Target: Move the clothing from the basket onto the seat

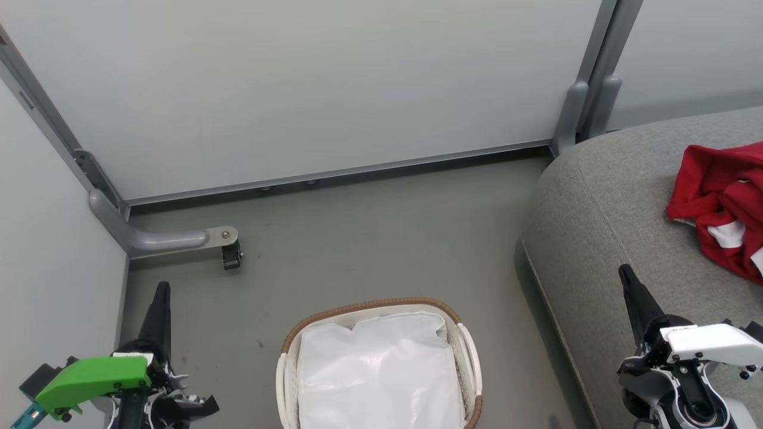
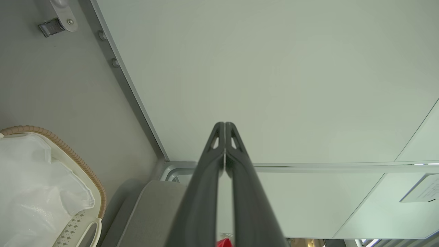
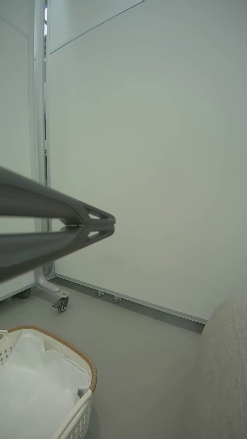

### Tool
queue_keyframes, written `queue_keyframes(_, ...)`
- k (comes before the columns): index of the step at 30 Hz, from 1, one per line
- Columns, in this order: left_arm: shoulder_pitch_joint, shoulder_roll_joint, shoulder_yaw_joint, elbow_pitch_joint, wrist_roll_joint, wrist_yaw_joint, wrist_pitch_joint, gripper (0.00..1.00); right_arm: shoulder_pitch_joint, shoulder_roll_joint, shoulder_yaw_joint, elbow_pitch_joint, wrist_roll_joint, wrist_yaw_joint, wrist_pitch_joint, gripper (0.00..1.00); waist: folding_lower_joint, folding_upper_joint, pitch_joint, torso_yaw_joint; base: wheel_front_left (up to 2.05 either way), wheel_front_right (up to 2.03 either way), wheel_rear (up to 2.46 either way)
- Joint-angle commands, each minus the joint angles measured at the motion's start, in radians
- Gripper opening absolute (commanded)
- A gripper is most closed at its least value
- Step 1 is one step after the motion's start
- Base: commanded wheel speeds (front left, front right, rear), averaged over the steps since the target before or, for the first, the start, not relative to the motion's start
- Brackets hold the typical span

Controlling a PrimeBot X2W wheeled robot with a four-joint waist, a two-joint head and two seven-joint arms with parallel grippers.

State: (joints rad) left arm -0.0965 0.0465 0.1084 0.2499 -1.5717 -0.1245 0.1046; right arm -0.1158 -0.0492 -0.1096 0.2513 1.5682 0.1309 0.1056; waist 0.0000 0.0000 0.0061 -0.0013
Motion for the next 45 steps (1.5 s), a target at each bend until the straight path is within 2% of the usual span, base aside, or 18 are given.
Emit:
queue_keyframes(1,-0.019,0.007,0.006,-0.005,-0.02,-0.009,0.006,0.0,0.011,-0.002,-0.005,-0.006,0.021,0.0,0.005,0.0,0.0,0.0,-0.001,0.0,0.0,0.0,0.0)
queue_keyframes(6,-0.02,0.007,0.008,-0.007,-0.044,-0.01,0.013,0.0,0.013,-0.002,-0.007,-0.01,0.048,0.0,0.012,0.0,0.0,0.0,-0.003,0.001,0.0,0.0,0.0)
queue_keyframes(45,-0.018,0.007,0.007,-0.006,-0.043,-0.01,0.013,0.0,0.013,-0.002,-0.007,-0.009,0.046,0.0,0.011,0.0,0.0,0.0,-0.003,0.001,0.0,0.0,0.0)
